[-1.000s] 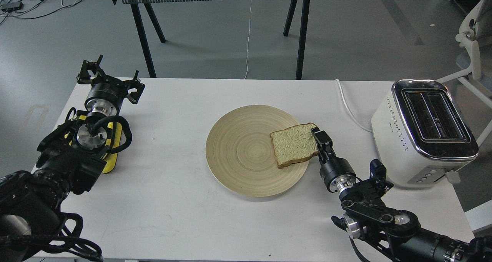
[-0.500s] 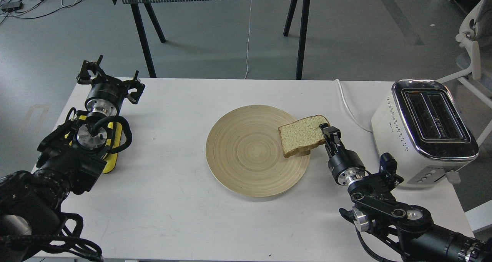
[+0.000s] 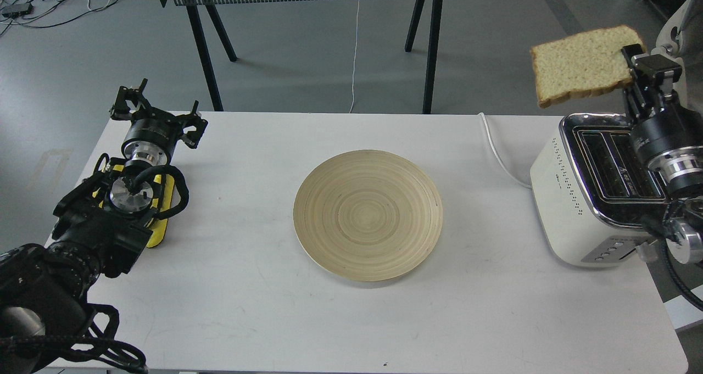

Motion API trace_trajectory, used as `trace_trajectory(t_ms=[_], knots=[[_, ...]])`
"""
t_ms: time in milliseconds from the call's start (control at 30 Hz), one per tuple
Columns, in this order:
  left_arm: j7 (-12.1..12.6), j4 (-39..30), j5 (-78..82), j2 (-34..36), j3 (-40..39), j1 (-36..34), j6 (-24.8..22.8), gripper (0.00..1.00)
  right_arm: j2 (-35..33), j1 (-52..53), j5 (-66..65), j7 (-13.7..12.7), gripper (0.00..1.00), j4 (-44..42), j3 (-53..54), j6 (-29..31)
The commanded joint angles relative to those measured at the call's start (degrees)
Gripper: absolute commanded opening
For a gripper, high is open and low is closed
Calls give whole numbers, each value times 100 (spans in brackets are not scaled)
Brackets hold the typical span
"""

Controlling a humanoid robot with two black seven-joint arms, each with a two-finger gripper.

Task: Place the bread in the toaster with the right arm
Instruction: 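Lift the bread slice with the right gripper up over the toaster, then lower the bread slice into the toaster slot with the right gripper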

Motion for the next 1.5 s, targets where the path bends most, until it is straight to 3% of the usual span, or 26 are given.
trace_trajectory(t_ms=[0, 133, 300, 767, 1467], knots=[[0, 0, 0, -4, 0, 0, 0, 100, -912, -218, -34, -1, 1, 51, -121, 0], [0, 0, 0, -4, 0, 0, 0, 100, -1467, -394, -367, -1, 1, -11, -375, 0], [0, 0, 0, -4, 0, 0, 0, 100, -1547, -491, -491, -1, 0, -11, -797, 0], [0, 0, 0, -4, 0, 0, 0, 100, -1345, -517, -578, -1, 1, -160, -1150, 0], [0, 0, 0, 14, 0, 0, 0, 100, -317, -456, -842, -1, 2, -987, -1369, 0]])
